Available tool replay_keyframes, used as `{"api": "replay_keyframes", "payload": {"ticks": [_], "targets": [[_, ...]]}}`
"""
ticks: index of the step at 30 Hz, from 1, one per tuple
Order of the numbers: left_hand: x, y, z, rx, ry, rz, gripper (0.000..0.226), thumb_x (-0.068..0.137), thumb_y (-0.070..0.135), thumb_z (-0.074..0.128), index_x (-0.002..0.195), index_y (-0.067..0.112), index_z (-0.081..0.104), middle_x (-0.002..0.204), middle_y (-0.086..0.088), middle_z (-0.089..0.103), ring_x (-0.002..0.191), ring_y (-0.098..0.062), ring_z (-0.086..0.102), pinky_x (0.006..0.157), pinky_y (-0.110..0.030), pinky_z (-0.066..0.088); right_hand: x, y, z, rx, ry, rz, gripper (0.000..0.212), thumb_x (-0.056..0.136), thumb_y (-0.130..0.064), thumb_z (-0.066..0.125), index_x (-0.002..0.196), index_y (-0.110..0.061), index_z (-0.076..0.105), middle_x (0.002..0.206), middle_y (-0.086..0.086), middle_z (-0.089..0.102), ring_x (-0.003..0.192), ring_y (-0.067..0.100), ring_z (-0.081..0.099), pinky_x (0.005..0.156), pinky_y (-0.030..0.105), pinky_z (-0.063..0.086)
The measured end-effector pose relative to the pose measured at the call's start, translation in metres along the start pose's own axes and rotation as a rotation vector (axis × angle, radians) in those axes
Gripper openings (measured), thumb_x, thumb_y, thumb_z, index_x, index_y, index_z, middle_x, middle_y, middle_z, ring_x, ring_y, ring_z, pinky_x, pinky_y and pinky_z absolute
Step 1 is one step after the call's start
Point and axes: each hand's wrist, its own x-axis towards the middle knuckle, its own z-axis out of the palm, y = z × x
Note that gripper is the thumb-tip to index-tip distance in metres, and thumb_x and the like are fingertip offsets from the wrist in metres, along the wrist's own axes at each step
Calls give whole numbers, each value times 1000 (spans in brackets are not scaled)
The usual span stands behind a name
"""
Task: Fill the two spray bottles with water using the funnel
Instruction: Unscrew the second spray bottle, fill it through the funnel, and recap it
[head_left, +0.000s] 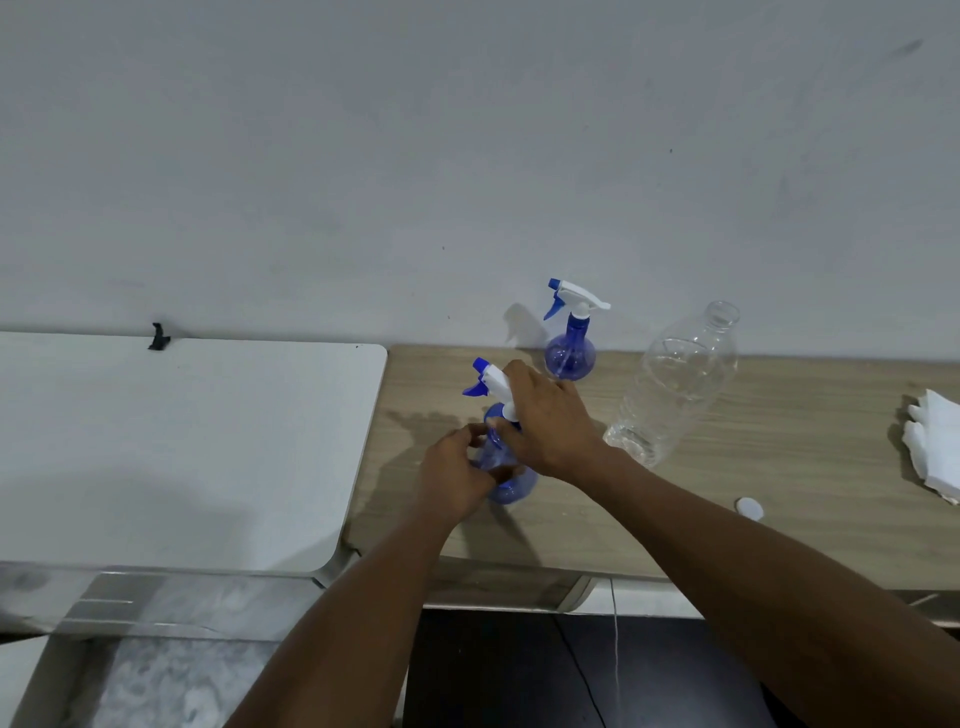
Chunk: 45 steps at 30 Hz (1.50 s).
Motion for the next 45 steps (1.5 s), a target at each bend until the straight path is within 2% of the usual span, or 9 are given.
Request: {"api": "replay_keyframes", "payload": {"ticks": [8,12,18,23,28,32,38,42,45], "targets": [[-5,1,-10,-44,-70,57,60,67,45,88,117,21,64,109,7,68,87,-11,68,81,-29,57,-10,12,5,514,77,184,41,75,-41,84,99,-20,59,88,-4,64,77,15,62,66,27,52],[-8,6,-16,-87,-141,95,54,63,49,88,105,21,71,96,9,73,85,-4,68,78,-24,56,-18,11,3,740,135,158,37,77,-37,85,104,-22,64,95,-5,67,84,11,64,71,19,51],[-18,30,-6,-84,-203,188,54,65,48,88,110,23,70,100,11,73,87,-1,68,80,-23,56,-11,3,-10,903,120,251,28,91,-46,64,107,-23,69,96,1,73,91,18,70,85,43,57],[-17,20,-28,-81,-318,61,62,60,44,92,114,24,68,101,10,70,91,-4,68,74,-17,51,-16,30,-25,857,-43,325,23,92,-41,64,104,-24,70,95,5,74,92,29,71,88,55,56],[-13,-43,-69,204,-34,-75,46,78,36,80,120,27,65,104,7,67,95,-10,65,81,-23,50,-38,57,-16,671,-413,336,21,88,-28,68,108,-21,66,97,9,72,81,26,70,78,47,60],[-15,-66,-85,251,85,-127,38,82,24,66,119,28,66,99,10,66,97,-15,65,94,-32,51,-49,53,-5,472,-622,203,12,89,-30,67,85,-19,69,78,-2,71,72,12,66,73,33,53],[-21,-67,-84,262,76,-120,40,85,19,60,124,26,64,104,9,63,102,-16,62,95,-33,50,-48,42,2,526,-524,273,27,92,-33,66,72,-15,64,65,5,69,57,20,66,59,36,55],[-21,-67,-81,269,71,-118,41,85,18,59,124,28,63,104,10,62,103,-16,61,94,-32,49,-42,43,-1,450,-555,211,31,92,-38,65,78,-10,68,74,6,74,69,19,69,75,35,55],[-21,-65,-79,258,68,-122,42,84,17,57,125,29,63,104,10,62,103,-16,62,96,-35,50,-43,44,-3,463,-556,235,30,93,-32,65,71,-12,67,64,5,71,59,21,68,65,34,56]]}}
